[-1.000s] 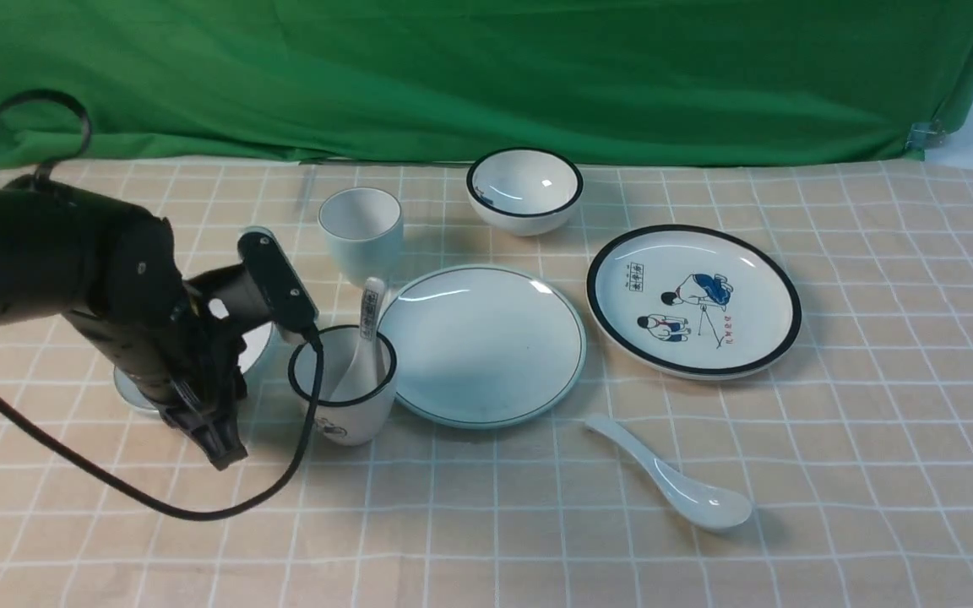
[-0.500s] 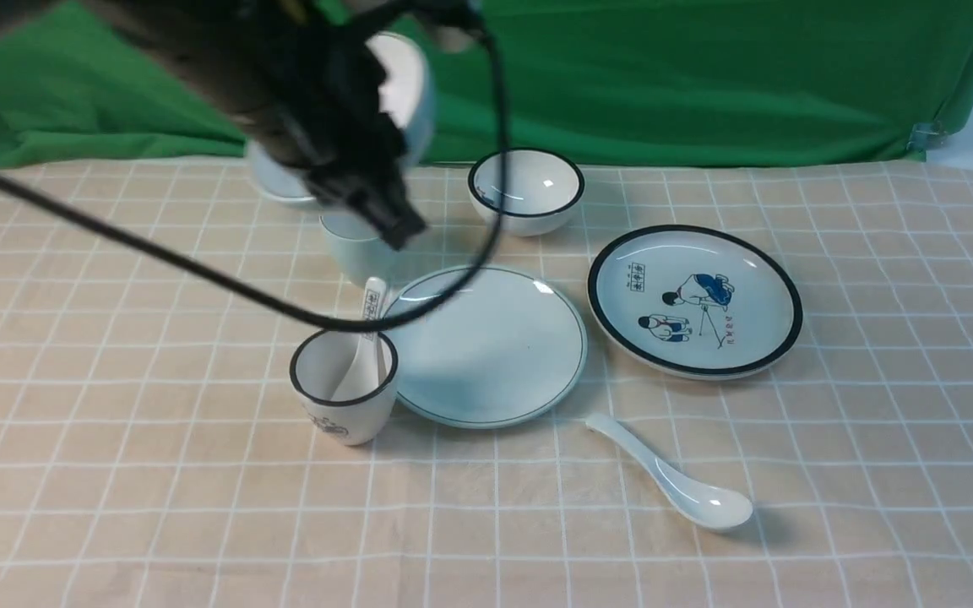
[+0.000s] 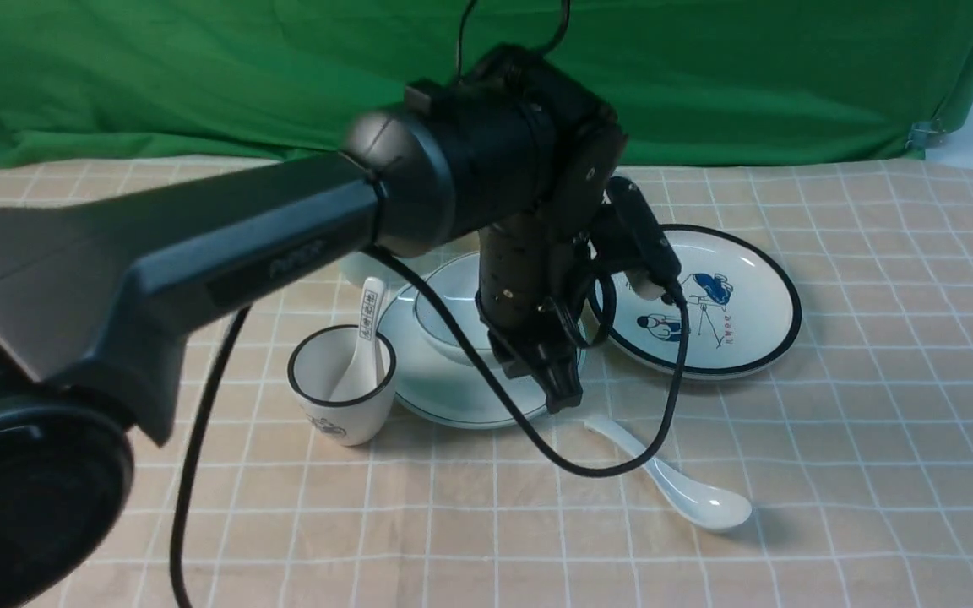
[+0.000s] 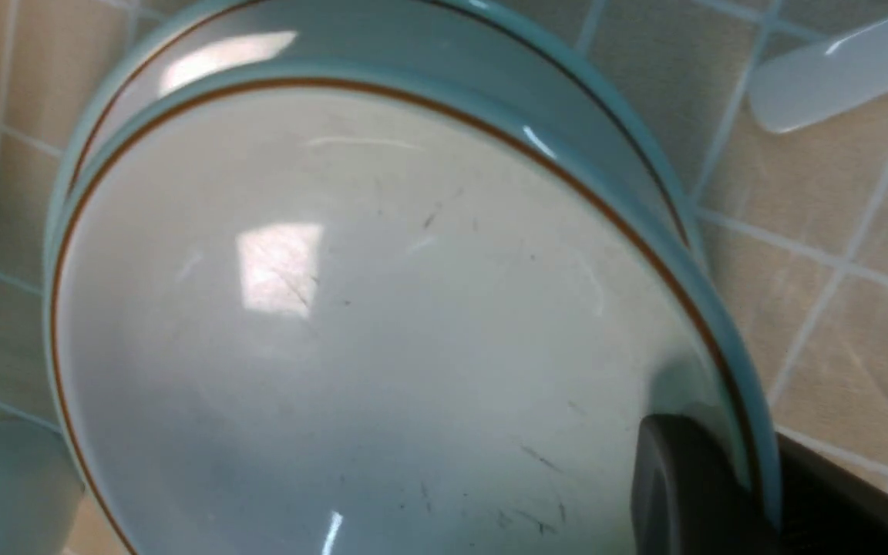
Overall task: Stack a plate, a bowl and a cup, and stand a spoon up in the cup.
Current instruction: Use the left arm to put the blue rice bowl into the blue large plate in the middle, then use the left arm to grab a blue teacup
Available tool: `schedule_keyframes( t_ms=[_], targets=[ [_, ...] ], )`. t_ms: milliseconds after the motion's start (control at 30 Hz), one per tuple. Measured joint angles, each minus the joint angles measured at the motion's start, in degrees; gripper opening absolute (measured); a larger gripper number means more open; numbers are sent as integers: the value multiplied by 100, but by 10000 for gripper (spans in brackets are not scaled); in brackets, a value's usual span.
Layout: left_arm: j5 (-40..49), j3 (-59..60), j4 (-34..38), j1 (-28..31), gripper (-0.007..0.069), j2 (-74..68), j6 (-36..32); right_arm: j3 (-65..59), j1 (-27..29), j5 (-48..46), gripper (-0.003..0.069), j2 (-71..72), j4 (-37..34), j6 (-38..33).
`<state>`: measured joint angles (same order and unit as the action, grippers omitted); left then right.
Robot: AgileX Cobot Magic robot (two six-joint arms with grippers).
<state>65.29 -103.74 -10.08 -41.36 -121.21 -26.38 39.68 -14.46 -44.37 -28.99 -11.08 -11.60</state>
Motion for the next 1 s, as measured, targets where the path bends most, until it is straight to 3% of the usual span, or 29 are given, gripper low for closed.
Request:
schedule_keyframes(
  t_ms=[467, 667, 833, 933, 1000],
  targets=[
    [-280, -52, 162, 313, 63, -440, 9, 0, 0, -140, 125, 0, 6, 0],
    [-329, -52, 481, 308, 268, -437, 8, 0, 0, -129, 125, 0, 6, 7],
    [-401, -52, 669, 308, 417, -13, 600, 0, 0, -64, 125, 0, 6, 7],
    [-240, -52, 663, 319, 406, 461, 656, 0, 0, 33, 125, 0, -17, 12],
    [-187, -52, 626, 367, 343, 789, 642, 0, 0, 88, 125, 0, -60, 12]
  ],
)
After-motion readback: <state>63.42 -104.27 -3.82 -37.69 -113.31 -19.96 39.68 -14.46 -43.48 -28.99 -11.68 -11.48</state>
